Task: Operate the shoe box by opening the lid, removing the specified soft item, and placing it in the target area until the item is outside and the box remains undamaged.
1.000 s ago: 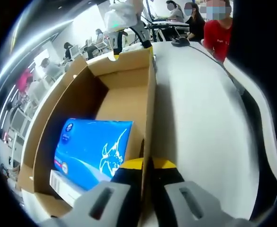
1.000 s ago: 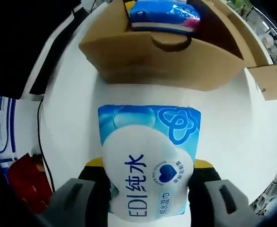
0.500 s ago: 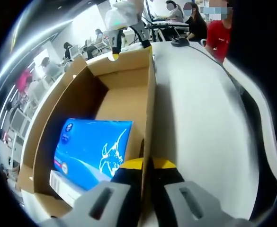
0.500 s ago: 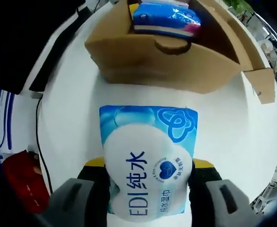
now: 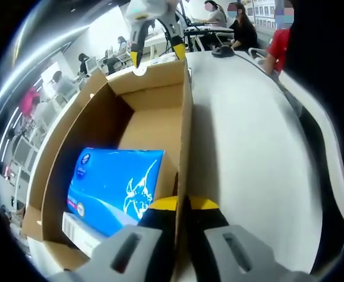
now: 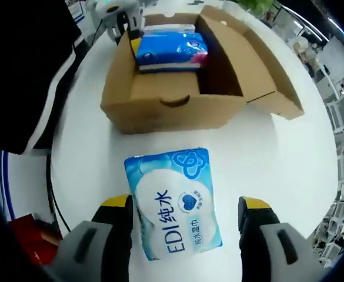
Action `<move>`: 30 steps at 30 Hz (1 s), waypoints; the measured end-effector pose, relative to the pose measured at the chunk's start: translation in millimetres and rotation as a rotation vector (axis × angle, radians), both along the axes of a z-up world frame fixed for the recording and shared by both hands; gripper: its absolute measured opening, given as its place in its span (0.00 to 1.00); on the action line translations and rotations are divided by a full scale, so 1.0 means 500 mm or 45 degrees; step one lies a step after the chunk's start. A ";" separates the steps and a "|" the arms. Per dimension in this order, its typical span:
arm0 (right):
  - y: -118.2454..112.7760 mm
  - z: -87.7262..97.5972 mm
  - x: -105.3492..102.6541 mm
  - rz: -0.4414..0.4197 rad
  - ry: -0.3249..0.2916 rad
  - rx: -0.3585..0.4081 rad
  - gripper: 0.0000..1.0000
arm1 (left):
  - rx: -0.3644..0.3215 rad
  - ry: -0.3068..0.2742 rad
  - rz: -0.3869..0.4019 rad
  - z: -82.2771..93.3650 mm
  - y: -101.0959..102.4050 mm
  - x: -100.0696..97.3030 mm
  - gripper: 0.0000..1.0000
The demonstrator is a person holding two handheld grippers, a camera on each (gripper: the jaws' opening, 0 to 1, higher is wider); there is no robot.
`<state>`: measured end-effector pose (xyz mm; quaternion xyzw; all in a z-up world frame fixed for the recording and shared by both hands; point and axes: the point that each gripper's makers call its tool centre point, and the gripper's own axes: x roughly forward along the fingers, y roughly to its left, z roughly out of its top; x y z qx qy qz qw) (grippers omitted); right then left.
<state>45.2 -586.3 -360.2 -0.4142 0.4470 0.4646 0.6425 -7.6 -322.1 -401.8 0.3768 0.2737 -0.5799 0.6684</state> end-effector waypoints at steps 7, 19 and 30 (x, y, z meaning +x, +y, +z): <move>0.023 0.086 0.016 -0.289 -0.053 0.079 0.76 | 0.000 0.003 0.008 0.003 0.000 -0.001 0.03; 0.134 0.193 0.036 -0.563 -0.113 0.306 0.78 | 0.001 0.006 -0.005 0.007 -0.001 -0.003 0.03; 0.274 0.179 0.015 -0.722 -0.025 0.439 0.78 | -0.004 0.003 -0.012 0.005 -0.004 -0.006 0.03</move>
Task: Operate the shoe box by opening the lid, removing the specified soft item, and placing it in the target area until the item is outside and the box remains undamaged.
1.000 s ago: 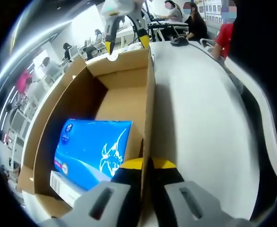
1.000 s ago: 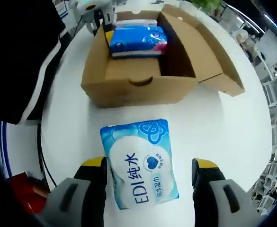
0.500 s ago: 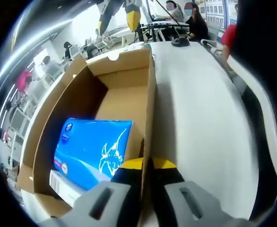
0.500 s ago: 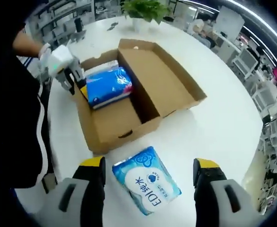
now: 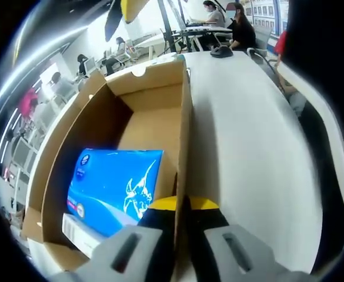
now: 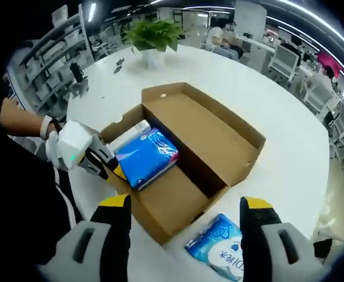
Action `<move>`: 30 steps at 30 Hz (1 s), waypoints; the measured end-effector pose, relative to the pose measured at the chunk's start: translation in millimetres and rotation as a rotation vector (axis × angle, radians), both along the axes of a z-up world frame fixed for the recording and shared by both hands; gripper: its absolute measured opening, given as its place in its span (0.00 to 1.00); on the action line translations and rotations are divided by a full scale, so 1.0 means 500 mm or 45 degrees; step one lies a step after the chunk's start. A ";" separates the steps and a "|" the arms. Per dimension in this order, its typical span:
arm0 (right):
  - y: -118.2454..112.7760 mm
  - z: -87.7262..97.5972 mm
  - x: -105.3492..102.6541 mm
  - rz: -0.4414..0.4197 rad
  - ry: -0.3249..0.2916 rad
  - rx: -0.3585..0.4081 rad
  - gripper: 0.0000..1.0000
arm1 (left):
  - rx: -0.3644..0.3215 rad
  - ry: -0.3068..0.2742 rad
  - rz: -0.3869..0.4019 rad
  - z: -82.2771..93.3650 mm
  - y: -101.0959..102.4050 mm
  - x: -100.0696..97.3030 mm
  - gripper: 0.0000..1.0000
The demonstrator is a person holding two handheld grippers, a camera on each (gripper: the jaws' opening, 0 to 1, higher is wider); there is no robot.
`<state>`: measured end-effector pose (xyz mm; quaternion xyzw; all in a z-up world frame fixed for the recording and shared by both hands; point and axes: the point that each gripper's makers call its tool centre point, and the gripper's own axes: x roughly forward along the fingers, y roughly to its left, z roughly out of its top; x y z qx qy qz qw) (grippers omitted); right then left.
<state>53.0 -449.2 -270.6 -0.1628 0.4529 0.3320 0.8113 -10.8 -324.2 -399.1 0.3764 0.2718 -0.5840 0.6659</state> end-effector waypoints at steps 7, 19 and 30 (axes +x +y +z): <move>0.082 -0.014 -0.010 -0.072 0.067 0.113 0.78 | -0.002 -0.001 0.000 -0.003 -0.002 -0.002 0.03; 0.153 -0.084 0.019 -0.473 0.192 0.206 0.77 | 0.005 -0.014 -0.014 0.008 -0.005 -0.007 0.03; 0.193 -0.163 0.071 -0.534 0.272 0.172 0.78 | -0.004 -0.011 -0.023 0.015 -0.005 -0.005 0.03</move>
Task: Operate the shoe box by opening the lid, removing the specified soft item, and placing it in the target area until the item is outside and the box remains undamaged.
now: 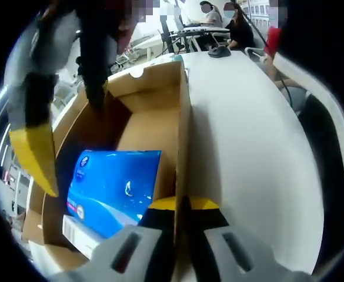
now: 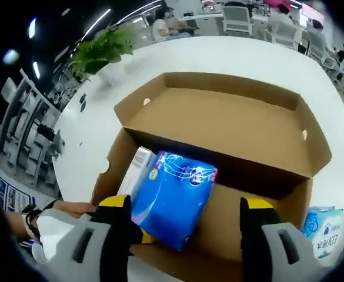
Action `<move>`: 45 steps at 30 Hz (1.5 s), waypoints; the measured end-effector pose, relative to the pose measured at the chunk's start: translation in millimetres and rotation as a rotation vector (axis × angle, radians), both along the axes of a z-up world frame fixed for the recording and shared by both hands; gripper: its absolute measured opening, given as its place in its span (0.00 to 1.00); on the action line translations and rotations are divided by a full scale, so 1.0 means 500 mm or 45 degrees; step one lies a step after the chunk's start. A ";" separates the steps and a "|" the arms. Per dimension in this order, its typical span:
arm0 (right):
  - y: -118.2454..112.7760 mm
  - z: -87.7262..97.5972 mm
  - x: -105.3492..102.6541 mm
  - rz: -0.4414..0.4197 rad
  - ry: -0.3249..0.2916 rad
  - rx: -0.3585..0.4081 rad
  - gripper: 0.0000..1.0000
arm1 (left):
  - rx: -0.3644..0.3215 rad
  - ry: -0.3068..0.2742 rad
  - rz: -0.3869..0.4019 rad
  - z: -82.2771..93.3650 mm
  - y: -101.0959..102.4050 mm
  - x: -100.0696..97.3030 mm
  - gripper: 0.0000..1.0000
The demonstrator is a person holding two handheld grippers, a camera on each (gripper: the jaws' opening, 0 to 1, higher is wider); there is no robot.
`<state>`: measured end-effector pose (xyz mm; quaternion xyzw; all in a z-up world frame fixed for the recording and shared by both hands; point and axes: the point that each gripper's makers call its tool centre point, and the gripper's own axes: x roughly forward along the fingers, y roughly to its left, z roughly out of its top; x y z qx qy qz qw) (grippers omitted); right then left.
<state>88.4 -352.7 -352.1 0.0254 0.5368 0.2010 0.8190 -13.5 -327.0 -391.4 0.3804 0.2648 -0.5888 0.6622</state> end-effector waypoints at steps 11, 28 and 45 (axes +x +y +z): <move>0.037 -0.048 0.010 -0.067 0.096 0.014 0.78 | -0.003 -0.003 -0.004 -0.003 -0.001 0.007 0.03; 0.056 -0.079 0.007 -0.079 0.106 -0.015 0.70 | -0.010 -0.012 -0.003 -0.023 0.001 0.008 0.03; -0.010 -0.081 -0.011 -0.093 0.092 0.001 0.69 | -0.013 -0.018 -0.004 -0.011 0.001 -0.004 0.03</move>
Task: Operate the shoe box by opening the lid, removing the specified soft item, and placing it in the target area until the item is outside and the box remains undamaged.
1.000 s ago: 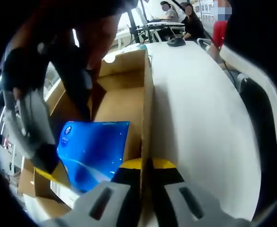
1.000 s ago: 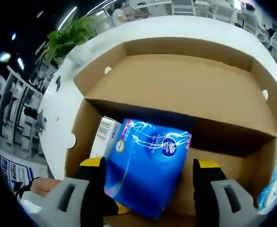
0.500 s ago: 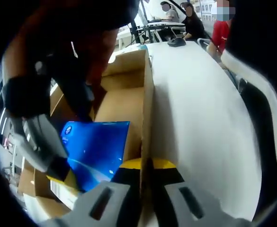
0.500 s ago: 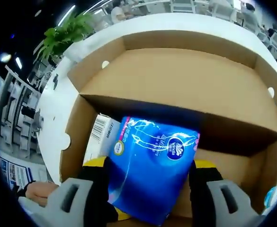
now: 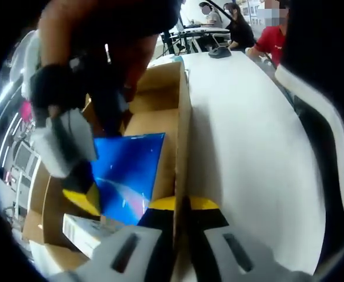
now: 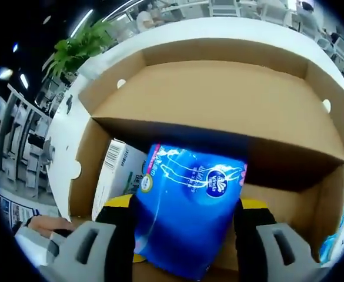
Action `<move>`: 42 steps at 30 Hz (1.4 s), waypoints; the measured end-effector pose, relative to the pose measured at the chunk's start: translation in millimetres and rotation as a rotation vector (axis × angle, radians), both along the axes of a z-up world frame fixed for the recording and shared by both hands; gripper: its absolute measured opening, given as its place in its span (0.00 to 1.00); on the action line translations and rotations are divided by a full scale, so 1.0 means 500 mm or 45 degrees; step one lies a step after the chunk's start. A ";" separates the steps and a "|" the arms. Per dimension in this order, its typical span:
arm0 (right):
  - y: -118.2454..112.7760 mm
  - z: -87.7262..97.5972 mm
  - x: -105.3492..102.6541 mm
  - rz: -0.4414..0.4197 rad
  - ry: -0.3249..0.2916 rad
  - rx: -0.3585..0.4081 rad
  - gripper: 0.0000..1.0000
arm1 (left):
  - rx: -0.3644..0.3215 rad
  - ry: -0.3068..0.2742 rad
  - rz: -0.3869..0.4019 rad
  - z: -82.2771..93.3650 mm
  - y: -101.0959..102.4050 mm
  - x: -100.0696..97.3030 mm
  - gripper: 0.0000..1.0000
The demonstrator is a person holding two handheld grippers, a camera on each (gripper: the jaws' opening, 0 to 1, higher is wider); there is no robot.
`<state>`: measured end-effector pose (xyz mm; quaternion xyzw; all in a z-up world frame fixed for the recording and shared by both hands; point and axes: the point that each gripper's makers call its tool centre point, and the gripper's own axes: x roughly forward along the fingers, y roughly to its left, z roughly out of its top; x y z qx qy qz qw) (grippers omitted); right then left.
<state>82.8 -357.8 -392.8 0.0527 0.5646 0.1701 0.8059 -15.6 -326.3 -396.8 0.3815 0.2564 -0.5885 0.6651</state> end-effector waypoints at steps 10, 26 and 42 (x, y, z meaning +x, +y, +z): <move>-0.128 0.004 -0.011 -0.021 -0.003 -0.094 0.68 | 0.011 0.002 -0.007 0.001 0.000 0.002 0.03; -0.119 0.012 -0.009 -0.118 -0.016 -0.177 0.88 | 0.019 0.012 -0.013 -0.004 -0.004 0.006 0.03; -0.126 -0.045 -0.040 -0.182 0.109 -0.318 0.88 | 0.018 0.010 -0.015 -0.012 -0.004 0.008 0.04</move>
